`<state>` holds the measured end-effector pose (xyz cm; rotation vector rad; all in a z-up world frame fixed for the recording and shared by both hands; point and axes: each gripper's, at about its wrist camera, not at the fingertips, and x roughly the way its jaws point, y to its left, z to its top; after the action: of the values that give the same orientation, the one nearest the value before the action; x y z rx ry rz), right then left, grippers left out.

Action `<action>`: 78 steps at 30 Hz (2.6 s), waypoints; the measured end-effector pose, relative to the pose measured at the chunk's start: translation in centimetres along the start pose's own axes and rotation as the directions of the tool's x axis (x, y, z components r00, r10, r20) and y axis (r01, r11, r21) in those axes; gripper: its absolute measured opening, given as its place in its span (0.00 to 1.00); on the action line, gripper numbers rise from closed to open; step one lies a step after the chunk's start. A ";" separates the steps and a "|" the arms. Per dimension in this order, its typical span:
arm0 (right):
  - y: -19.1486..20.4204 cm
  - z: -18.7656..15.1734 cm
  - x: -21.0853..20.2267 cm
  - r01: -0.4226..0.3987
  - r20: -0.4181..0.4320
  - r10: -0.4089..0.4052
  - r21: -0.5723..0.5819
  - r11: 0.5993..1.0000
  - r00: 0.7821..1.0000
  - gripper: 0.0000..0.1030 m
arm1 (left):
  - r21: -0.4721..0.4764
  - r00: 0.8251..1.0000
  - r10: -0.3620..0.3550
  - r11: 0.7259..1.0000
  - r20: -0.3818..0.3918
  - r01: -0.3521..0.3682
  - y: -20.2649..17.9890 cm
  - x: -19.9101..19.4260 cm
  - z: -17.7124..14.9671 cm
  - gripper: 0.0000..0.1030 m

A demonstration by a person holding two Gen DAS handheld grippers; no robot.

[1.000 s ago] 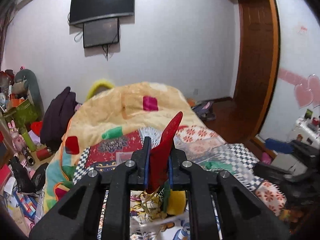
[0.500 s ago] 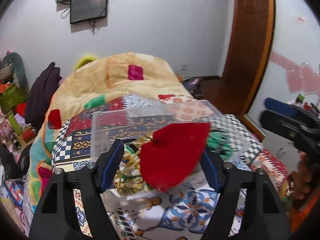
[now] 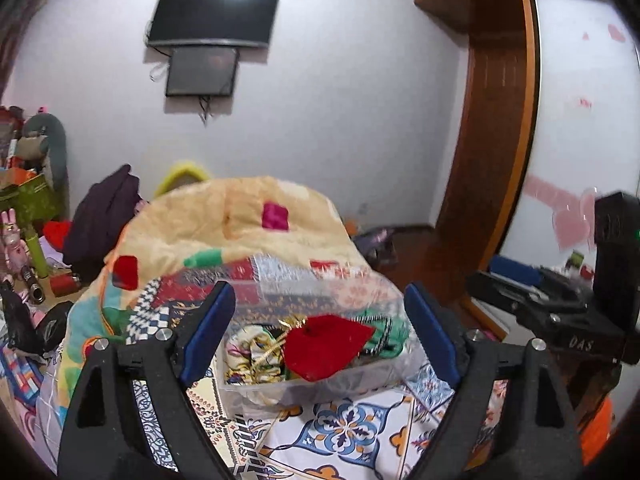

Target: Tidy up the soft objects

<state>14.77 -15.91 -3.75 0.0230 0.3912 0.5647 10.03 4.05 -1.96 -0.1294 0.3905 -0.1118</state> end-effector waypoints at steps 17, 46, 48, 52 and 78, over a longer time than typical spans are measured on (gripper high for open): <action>3.0 0.0 -3.2 0.030 0.125 -0.020 -0.073 0.997 0.992 1.00 | -0.005 0.992 0.035 0.999 0.119 -0.035 -0.7 -4.6 -0.4 0.97; 2.8 -0.6 -3.3 0.025 0.114 -0.019 -0.057 0.998 0.993 1.00 | 0.037 0.994 0.026 0.999 0.107 -0.030 -1.9 -4.3 -1.2 0.98; 2.8 -0.5 -3.3 0.026 0.114 -0.020 -0.057 0.998 0.993 1.00 | 0.036 0.994 0.023 0.999 0.107 -0.027 -1.9 -4.3 -1.2 0.98; 2.8 -0.6 -3.3 0.026 0.114 -0.019 -0.056 0.998 0.993 1.00 | 0.036 0.994 0.018 0.999 0.106 -0.022 -1.8 -4.3 -1.2 0.98; 2.9 -0.5 -3.4 0.025 0.110 -0.019 -0.052 0.998 0.994 1.00 | 0.016 0.995 -0.004 1.000 0.099 0.003 -1.7 -4.5 -1.2 0.98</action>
<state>10.45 -15.28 -2.69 -0.0020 0.2690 0.5492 5.33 2.87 -1.14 -0.1199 0.2905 -0.1116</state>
